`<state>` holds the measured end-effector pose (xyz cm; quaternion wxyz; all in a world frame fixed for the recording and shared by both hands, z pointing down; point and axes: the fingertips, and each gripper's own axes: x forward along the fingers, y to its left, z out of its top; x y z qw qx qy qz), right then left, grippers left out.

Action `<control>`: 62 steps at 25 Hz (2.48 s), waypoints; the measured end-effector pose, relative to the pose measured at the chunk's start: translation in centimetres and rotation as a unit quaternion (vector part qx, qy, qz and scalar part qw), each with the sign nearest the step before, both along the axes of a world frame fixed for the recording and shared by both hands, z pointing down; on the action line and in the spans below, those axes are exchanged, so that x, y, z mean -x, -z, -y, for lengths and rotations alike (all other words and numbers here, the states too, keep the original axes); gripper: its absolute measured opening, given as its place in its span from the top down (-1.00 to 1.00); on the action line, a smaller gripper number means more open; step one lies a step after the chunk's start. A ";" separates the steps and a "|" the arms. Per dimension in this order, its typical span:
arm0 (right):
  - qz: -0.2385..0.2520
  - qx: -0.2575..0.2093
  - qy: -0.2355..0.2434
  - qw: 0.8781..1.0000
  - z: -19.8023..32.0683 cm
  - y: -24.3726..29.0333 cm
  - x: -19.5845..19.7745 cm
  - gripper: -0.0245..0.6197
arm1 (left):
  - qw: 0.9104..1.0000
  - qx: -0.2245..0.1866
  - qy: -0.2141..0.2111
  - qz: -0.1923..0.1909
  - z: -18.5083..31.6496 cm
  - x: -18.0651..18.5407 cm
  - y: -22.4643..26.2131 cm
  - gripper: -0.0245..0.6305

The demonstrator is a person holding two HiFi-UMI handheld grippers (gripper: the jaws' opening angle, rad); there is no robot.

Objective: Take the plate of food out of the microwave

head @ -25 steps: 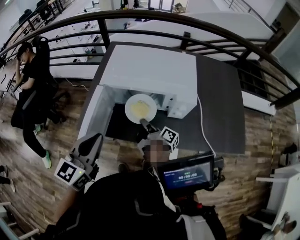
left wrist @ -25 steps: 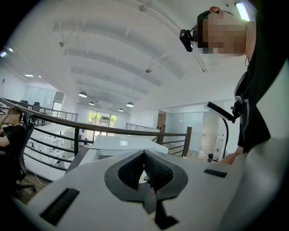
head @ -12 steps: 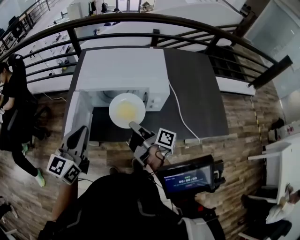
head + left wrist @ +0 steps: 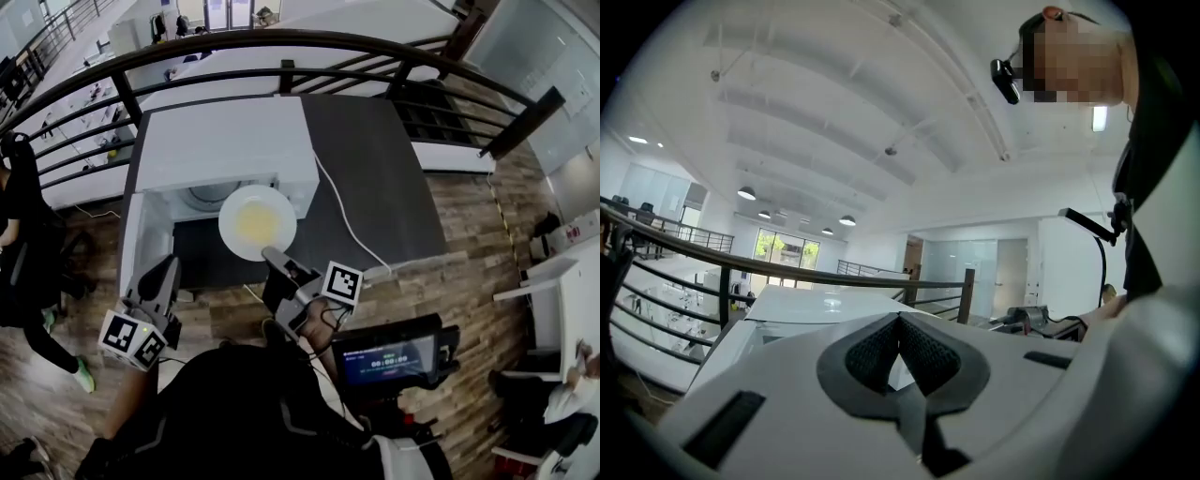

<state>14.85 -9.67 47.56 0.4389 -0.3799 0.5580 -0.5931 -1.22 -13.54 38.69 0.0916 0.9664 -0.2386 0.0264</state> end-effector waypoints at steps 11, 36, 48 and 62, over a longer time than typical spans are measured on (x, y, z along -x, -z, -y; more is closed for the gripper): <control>0.002 -0.001 -0.013 1.000 -0.7 0.6 -0.4 0.88 | 1.000 -0.007 -0.020 -0.002 0.1 -0.8 0.1 0.92; 0.007 -0.007 -0.014 1.000 -0.9 1.6 0.3 0.88 | 1.000 -0.007 -0.021 -0.006 0.6 -1.0 0.5 0.92; 0.003 -0.011 -0.008 1.000 -1.1 2.0 0.6 0.88 | 1.000 -0.003 -0.020 -0.005 0.5 -0.9 0.3 0.92; 0.001 -0.007 -0.005 1.000 -1.1 1.7 0.8 0.88 | 1.000 -0.003 -0.023 -0.009 0.5 -1.2 0.3 0.92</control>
